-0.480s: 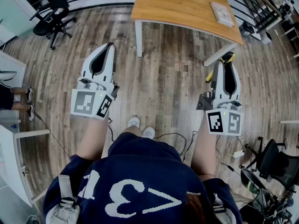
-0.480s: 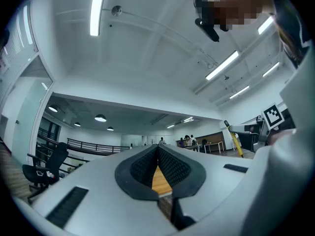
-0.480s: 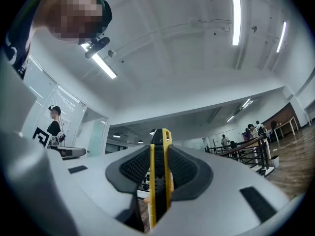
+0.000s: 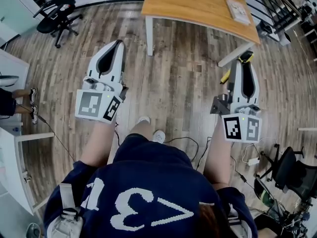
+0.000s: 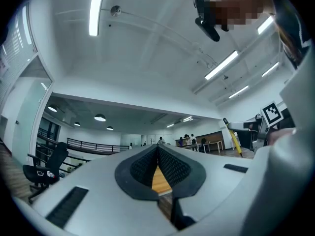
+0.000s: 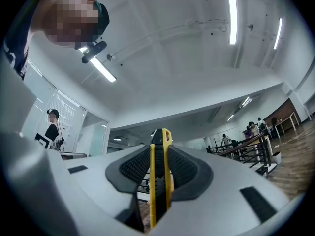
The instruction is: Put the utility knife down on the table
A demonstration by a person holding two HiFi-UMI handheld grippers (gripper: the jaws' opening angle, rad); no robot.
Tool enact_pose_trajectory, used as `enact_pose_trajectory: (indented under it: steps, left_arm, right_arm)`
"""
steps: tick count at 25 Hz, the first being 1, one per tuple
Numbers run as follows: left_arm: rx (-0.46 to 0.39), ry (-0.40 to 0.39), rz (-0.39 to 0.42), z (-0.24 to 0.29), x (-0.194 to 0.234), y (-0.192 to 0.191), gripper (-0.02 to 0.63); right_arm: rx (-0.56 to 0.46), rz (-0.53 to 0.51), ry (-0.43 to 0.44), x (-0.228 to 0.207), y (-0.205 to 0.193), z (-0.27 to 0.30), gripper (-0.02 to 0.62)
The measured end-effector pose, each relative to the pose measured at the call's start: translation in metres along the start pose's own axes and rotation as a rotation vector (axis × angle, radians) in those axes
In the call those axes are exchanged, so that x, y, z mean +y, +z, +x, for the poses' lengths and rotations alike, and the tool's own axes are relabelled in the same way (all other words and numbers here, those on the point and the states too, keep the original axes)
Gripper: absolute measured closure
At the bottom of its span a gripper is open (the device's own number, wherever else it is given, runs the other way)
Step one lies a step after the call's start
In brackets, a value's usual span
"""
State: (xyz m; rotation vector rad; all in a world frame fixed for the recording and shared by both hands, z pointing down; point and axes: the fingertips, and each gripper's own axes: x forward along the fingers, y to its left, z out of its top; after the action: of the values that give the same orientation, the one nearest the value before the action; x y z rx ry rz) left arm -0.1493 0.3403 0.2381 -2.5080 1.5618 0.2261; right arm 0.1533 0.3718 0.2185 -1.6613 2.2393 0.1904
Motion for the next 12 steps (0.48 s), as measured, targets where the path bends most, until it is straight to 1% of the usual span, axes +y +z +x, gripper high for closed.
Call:
enact_pose_trajectory:
  steps: [6, 9, 12]
  left_arm:
    - [0.005, -0.002, -0.011, 0.028, 0.018, -0.015, 0.591]
    - [0.004, -0.012, -0.016, 0.06, 0.033, -0.027, 0.591]
    - [-0.005, -0.015, -0.031, 0.1, 0.058, -0.035, 0.591]
  right_arm:
    - [0.007, 0.003, 0.003, -0.005, -0.015, 0.028, 0.463]
    - [0.007, 0.0, -0.006, -0.017, -0.025, 0.058, 0.463]
    - [0.001, -0.015, -0.01, -0.024, -0.032, 0.099, 0.463]
